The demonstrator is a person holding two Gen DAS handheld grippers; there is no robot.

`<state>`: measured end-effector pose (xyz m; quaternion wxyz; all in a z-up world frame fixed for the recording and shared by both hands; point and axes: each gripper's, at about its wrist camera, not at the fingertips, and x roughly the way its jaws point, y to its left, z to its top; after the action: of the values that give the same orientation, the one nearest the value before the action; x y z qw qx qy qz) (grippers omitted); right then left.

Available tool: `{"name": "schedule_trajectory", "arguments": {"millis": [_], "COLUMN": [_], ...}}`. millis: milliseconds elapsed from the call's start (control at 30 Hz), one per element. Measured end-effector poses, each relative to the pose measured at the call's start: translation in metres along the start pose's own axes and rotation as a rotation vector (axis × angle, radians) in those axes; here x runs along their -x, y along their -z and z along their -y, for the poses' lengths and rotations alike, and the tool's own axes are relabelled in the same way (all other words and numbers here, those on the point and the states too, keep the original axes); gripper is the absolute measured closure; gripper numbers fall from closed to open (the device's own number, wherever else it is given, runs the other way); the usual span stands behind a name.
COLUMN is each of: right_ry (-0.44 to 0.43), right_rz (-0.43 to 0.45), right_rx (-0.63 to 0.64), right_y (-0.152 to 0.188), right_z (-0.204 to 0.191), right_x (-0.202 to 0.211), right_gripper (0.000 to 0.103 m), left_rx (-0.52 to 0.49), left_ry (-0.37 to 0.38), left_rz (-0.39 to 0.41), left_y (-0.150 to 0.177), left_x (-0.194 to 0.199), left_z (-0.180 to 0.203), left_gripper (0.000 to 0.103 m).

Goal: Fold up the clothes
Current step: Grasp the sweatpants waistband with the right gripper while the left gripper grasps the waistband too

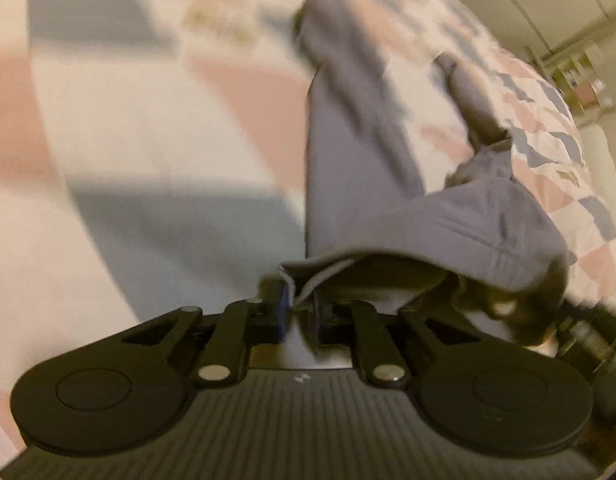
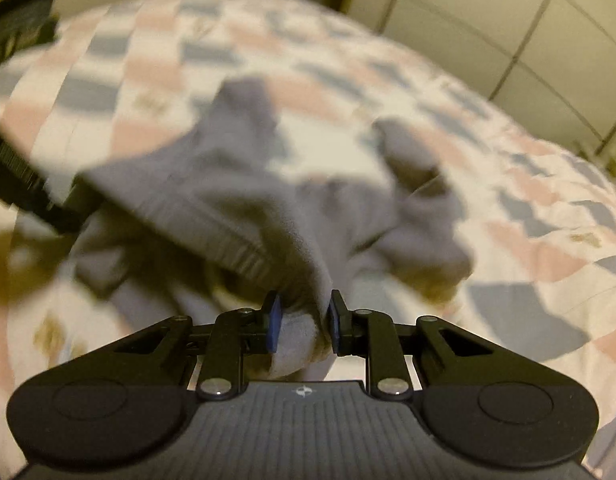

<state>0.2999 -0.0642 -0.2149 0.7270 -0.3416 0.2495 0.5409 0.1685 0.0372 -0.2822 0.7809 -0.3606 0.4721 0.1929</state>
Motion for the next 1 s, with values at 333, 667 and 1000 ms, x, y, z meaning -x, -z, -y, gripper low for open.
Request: {"name": "schedule_trajectory", "arguments": {"millis": [333,667,1000], "right_ry": [-0.084,-0.135,-0.075], "right_rz": [-0.034,-0.165,-0.01], "right_rx": [-0.258,0.028,0.355], "right_y": [-0.024,0.036,0.032], "right_z": [0.032,-0.009,-0.042], "right_x": [-0.028,-0.007,-0.025], "right_gripper": [0.028,0.024,0.035], "left_rx": [-0.045,-0.114,-0.262], "left_ry": [-0.033,-0.071,-0.043], "left_rz": [0.012,0.016,0.042], "left_y": [-0.01,-0.019,-0.031], "left_x": [0.01,-0.016,-0.031], "left_z": [0.003,-0.002,0.009], "left_gripper": [0.069,0.069,0.061]}}
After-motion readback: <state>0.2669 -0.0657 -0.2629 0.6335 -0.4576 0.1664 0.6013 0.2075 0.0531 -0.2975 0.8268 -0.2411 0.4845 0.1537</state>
